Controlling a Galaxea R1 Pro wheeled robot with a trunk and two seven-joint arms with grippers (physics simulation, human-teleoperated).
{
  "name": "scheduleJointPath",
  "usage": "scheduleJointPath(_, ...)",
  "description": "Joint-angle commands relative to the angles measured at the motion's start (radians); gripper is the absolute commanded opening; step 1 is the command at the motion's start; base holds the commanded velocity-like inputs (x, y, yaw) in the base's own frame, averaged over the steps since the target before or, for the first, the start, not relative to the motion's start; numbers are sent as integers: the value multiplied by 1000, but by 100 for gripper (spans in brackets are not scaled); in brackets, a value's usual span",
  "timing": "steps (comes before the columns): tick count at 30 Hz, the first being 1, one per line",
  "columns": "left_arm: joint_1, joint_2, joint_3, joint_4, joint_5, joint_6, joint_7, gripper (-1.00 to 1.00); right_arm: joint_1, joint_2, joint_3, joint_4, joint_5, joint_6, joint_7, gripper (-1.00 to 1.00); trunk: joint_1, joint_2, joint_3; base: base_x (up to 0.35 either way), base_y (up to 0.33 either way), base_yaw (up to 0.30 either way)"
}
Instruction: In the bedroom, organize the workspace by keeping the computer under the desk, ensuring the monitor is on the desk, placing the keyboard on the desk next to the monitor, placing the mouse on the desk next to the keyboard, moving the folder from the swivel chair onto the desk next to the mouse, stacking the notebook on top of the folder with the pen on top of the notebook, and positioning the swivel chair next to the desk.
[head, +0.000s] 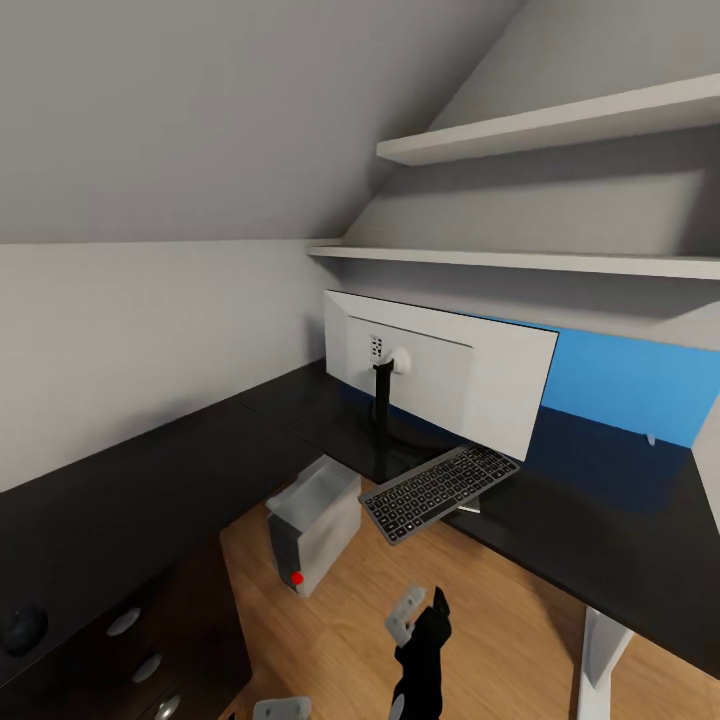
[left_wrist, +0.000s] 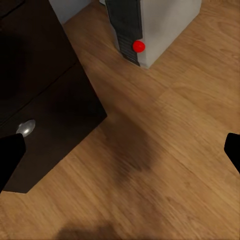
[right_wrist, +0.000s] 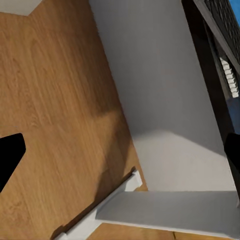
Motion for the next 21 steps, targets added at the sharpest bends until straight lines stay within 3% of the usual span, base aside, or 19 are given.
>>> scheduleJointPath(1, -1, 1, -5, 0, 10, -4, 6, 100, -1, 0, 5, 2, 6, 8, -4, 100, 0, -1, -1, 0, 0, 0)
scheduleJointPath(7, -1, 1, -5, 0, 10, -4, 6, 100, -1, 0, 9, 6, 7, 11, -11, 100, 0, -1, -1, 0, 0, 28)
scheduleJointPath(21, -1, -1, -5, 3, 11, -2, 1, 100, 0, 0, 31, 63, 9, 14, -103, 100, 0, -1, -10, 0, 0, 228)
